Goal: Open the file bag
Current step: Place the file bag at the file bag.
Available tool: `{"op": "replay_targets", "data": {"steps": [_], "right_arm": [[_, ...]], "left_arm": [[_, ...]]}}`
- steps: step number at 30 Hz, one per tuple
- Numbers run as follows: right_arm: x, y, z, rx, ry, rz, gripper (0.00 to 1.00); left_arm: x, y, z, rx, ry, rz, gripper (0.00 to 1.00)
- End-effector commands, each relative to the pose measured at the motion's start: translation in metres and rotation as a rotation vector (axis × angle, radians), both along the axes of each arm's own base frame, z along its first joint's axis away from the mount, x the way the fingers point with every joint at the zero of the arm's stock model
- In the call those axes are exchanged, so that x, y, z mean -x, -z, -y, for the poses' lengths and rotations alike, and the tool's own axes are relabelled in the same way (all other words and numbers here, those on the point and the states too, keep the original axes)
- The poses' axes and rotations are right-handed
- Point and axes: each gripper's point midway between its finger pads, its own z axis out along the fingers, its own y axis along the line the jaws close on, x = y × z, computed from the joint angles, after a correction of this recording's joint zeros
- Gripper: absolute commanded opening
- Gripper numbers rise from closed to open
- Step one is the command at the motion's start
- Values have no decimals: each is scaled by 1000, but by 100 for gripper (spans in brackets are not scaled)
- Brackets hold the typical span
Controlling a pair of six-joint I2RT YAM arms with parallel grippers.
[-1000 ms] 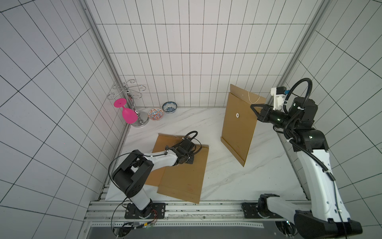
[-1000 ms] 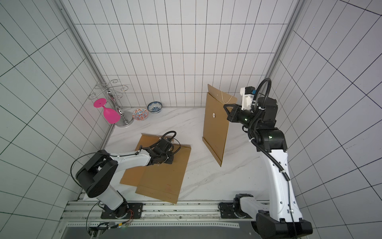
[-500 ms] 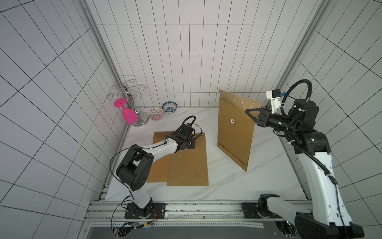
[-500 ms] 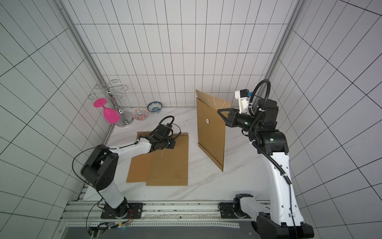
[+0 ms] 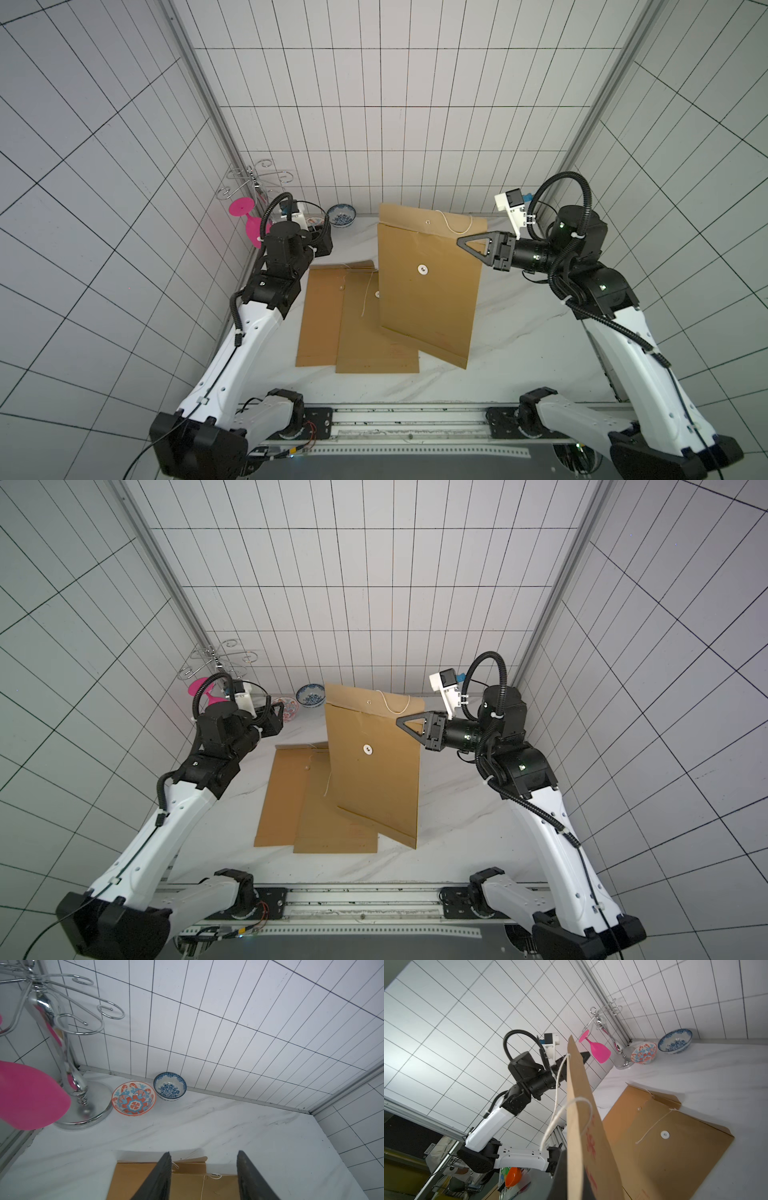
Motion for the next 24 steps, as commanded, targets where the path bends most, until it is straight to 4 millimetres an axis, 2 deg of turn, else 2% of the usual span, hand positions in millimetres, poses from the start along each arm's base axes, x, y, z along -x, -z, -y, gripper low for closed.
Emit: {"op": "replay_targets", "data": {"steps": [1, 4, 6, 9, 14, 17, 24], "right_arm": [[-43, 101, 5, 70, 29, -260, 0], [-68, 187, 17, 174, 46, -408, 0], [-81, 223, 22, 241, 59, -455, 0], [-100, 253, 25, 301, 60, -472, 0], [-119, 283, 32, 394, 43, -499, 0], [-126, 291, 33, 412, 37, -493, 0], [-141, 278, 36, 416, 34, -412, 0]], "left_arm": [[8, 5, 3, -9, 34, -37, 53], [12, 13, 6, 5, 51, -54, 53], [14, 16, 7, 9, 56, -63, 53], [15, 20, 7, 10, 62, -74, 53], [18, 22, 7, 0, 66, -80, 54], [18, 24, 7, -7, 70, -85, 54], [19, 35, 11, -9, 91, -105, 57]]}}
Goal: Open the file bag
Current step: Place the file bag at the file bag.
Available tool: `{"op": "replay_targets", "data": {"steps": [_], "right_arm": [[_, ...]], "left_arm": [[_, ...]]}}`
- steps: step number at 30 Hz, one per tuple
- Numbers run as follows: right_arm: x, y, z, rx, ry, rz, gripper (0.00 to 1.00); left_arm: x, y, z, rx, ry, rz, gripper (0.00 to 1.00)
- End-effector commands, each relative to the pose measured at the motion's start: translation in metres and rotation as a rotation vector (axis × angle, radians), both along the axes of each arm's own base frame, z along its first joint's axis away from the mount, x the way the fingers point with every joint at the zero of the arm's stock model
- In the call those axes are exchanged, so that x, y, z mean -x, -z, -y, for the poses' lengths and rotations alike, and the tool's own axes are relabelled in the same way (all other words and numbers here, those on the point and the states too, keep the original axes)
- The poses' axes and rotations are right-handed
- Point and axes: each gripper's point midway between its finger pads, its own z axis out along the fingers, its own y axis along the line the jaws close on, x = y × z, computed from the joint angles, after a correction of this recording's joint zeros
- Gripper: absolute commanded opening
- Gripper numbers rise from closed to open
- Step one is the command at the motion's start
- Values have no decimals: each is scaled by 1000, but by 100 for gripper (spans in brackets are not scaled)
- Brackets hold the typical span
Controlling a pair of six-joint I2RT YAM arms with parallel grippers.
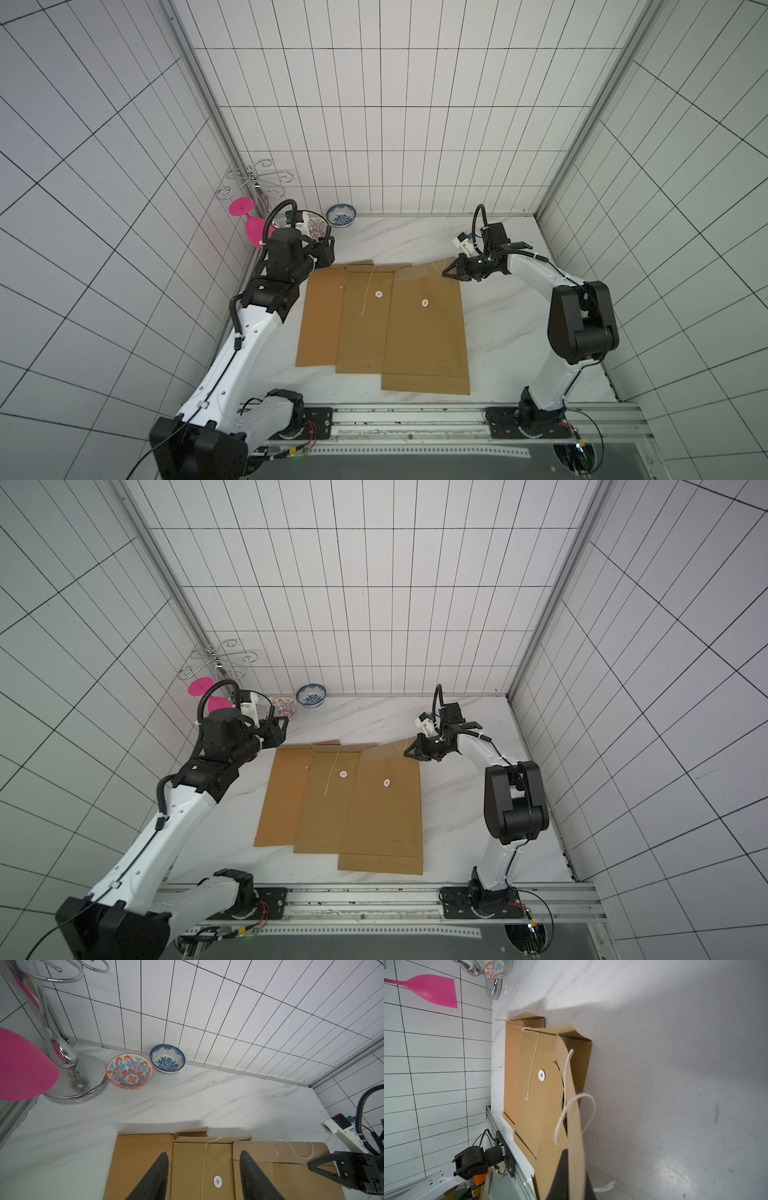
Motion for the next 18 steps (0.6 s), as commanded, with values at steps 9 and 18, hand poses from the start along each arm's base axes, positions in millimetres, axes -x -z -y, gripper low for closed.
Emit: {"op": "replay_targets", "data": {"steps": [9, 18], "right_arm": [[-36, 22, 16, 101, -38, 69, 11], [-54, 30, 47, 258, 57, 75, 81]], "left_arm": [[1, 12, 9, 5, 58, -7, 68], [6, 19, -10, -32, -39, 10, 97]]}}
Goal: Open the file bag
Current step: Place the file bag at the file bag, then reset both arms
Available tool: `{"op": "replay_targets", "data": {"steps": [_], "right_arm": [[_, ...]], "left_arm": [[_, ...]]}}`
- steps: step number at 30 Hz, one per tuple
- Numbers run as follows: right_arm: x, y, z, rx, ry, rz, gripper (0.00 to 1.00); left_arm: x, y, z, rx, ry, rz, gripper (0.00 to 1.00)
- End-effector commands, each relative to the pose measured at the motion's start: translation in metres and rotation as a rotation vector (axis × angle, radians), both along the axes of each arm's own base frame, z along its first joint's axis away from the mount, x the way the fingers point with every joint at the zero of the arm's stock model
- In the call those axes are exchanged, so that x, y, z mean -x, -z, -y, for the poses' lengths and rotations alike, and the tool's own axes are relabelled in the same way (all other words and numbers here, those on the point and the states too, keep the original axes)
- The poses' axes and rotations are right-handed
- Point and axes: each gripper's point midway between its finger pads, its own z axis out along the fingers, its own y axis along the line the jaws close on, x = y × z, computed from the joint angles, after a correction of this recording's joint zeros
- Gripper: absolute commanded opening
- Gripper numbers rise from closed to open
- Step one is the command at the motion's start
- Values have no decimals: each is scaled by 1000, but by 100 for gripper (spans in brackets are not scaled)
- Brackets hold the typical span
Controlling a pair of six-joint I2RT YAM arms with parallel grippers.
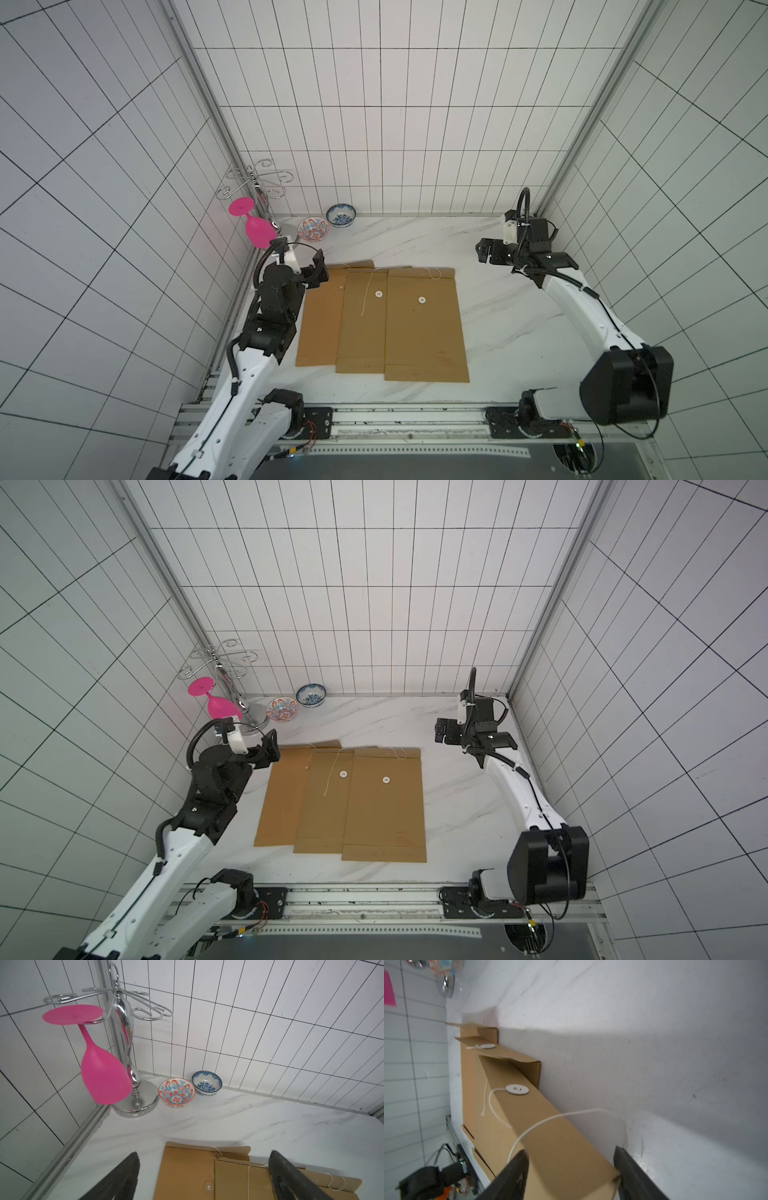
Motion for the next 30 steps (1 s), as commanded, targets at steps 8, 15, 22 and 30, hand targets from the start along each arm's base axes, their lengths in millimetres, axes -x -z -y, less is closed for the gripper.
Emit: {"op": "replay_targets", "data": {"steps": [8, 15, 22, 30], "right_arm": [[-5, -80, 87, 367, 286, 270, 98], [16, -145, 138, 466, 577, 613, 99], [25, -109, 167, 639, 571, 841, 99], [24, -68, 184, 625, 577, 833, 99]], "left_arm": [[17, -28, -42, -83, -194, 198, 98], [29, -19, -64, -252, -264, 373, 98], [21, 50, -65, -429, -206, 369, 98], [1, 110, -71, -461, -175, 285, 97]]}}
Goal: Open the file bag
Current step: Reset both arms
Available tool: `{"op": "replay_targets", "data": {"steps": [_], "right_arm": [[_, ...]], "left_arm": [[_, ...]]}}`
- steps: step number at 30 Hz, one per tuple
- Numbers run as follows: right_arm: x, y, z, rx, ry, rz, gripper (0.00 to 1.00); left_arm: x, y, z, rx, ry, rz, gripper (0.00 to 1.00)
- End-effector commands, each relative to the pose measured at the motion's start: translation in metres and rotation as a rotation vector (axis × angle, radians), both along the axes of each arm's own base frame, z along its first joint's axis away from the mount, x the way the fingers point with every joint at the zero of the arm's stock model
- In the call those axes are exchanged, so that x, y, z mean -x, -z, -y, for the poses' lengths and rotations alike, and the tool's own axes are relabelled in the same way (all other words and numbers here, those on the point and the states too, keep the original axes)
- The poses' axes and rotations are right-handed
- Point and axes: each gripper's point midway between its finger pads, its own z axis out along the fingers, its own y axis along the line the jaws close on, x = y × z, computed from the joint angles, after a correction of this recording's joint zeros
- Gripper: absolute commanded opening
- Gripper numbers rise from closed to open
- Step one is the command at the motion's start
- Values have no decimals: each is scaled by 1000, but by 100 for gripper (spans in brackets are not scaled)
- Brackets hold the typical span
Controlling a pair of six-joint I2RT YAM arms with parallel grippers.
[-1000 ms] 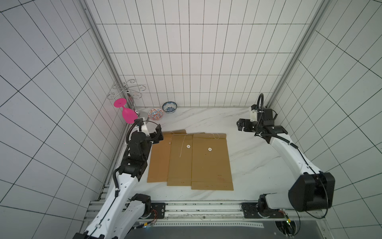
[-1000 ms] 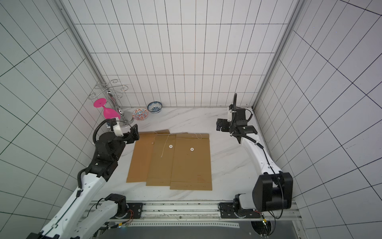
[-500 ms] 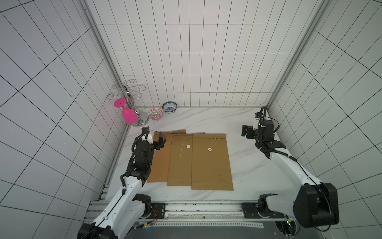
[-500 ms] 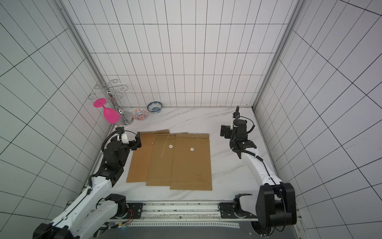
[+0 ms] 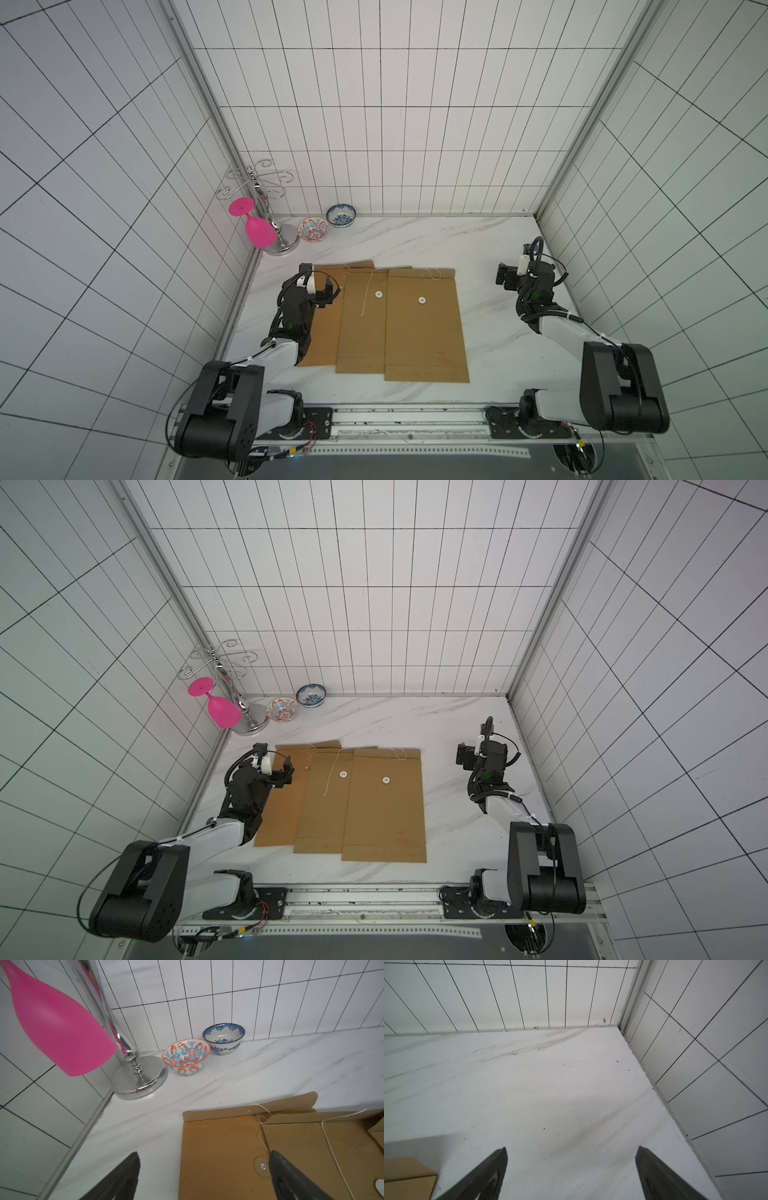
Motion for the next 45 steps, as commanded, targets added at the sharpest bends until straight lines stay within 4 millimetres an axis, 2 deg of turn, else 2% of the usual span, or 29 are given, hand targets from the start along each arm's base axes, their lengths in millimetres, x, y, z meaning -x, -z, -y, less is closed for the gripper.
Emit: {"op": "replay_targets", "data": {"steps": [1, 4, 7, 10, 15, 20, 26, 28, 31, 45], "right_arm": [[-15, -33, 10, 14, -3, 166, 98], [-14, -36, 18, -12, 11, 202, 99], [-12, -39, 23, -38, 20, 219, 98], [0, -38, 15, -85, -2, 218, 99], [11, -14, 13, -88, -2, 175, 98], [4, -1, 8, -139, -15, 251, 98], [-5, 20, 2, -141, -49, 257, 99], [-6, 25, -1, -139, -59, 200, 99], [-13, 28, -2, -134, -62, 170, 98], [-16, 29, -6, -106, -56, 157, 99]], "left_arm": [[-13, -17, 4, -37, 43, 110, 97], [-19, -18, 13, -20, 94, 147, 97], [-21, -21, 20, 67, 146, 204, 97], [-22, -15, 21, 86, 158, 210, 97], [-32, -9, 21, 83, 157, 201, 97], [-42, 11, 17, 92, 145, 183, 97], [-54, 15, 15, 91, 126, 158, 98], [-57, 20, 5, 97, 63, 113, 96], [-55, 18, 6, 91, 67, 131, 96], [-56, 19, 6, 92, 65, 125, 96]]}}
